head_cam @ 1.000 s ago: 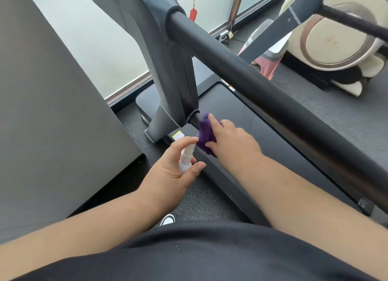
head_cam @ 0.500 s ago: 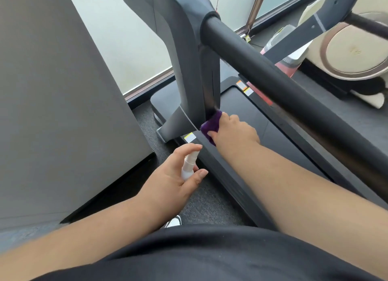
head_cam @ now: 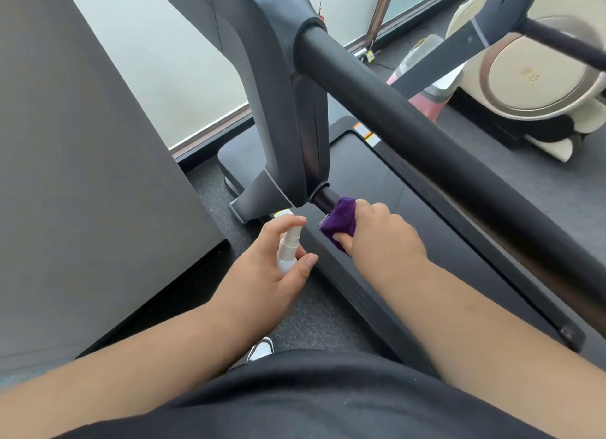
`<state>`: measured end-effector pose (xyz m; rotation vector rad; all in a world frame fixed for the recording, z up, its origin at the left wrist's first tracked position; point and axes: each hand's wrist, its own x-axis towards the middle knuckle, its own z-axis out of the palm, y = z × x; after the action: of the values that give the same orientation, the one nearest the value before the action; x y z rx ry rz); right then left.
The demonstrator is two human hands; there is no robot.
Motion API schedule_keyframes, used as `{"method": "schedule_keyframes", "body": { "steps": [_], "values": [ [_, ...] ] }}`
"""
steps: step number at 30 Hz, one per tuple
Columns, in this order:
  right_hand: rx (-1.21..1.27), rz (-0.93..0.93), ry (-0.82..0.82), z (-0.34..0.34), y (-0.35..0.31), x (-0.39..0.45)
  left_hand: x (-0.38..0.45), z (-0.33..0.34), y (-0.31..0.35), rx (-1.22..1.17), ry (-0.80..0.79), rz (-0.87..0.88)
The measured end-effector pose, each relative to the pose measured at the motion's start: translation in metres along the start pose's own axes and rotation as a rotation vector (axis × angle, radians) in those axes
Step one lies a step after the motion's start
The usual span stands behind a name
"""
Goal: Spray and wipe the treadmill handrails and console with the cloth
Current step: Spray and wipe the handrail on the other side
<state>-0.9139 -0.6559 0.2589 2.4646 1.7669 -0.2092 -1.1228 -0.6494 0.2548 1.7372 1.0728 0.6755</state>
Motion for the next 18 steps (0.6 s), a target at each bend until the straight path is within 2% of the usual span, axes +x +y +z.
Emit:
{"method": "schedule_keyframes", "body": {
  "steps": [4, 9, 14, 18],
  "values": [
    [-0.094, -0.036, 0.04, 0.009, -0.028, 0.029, -0.001, -0.007, -0.005, 0.048, 0.002, -0.005],
    [-0.008, 0.017, -0.037, 0.011, -0.049, 0.066, -0.003, -0.008, -0.006, 0.071, -0.021, -0.035],
    [0.044, 0.013, -0.061, 0.003, -0.03, 0.043, -0.001, 0.006, 0.001, 0.034, -0.08, 0.0],
    [-0.053, 0.011, 0.017, 0.0, 0.0, 0.0, 0.0, 0.008, 0.006, 0.018, -0.126, 0.034]
  ]
}}
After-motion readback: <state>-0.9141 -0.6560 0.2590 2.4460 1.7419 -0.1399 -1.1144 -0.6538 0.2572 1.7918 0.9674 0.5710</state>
